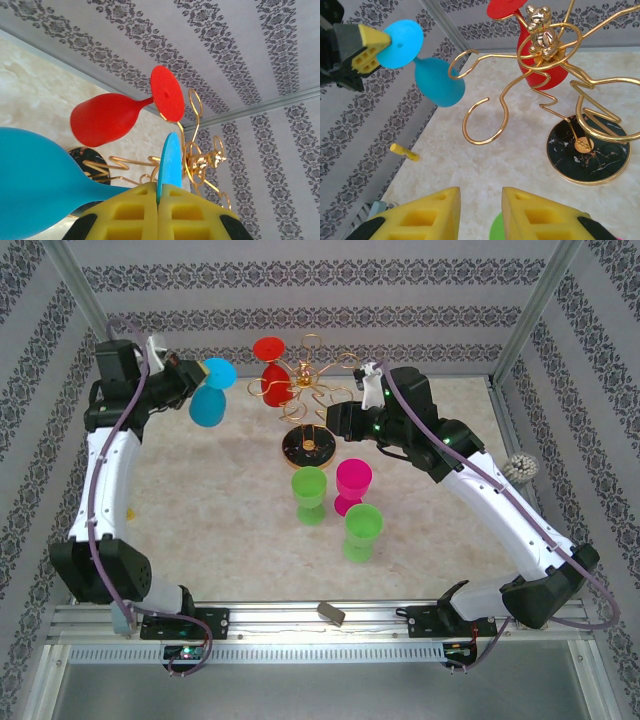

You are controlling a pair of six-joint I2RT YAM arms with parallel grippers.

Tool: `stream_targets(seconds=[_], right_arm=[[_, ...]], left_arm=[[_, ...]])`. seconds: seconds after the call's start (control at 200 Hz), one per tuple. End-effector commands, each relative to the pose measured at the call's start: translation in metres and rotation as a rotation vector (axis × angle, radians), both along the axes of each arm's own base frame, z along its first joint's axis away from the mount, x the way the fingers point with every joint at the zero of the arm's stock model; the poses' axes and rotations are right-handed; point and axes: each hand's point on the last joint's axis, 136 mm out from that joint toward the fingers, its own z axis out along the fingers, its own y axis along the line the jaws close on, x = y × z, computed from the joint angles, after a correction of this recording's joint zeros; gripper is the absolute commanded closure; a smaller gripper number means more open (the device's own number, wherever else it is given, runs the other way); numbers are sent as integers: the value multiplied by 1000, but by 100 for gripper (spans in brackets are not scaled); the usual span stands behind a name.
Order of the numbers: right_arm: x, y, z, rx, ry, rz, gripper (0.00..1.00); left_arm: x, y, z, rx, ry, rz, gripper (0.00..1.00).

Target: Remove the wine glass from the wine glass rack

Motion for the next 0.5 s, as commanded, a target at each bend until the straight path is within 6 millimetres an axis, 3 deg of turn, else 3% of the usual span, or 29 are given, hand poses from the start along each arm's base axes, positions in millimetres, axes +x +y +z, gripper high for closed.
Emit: stream_targets(seconds=[0.0, 0.3, 0.495], right_arm=[[-1, 3, 7, 36, -6, 18, 71], [-12, -3, 8, 48, -14, 27, 71], [-22, -6, 2, 49, -7, 39, 71]], left_arm=[[-24, 1, -14, 92, 24, -28, 100], [-84, 7, -44, 292, 64, -24, 100], [-117, -7, -62, 413, 41, -82, 100]])
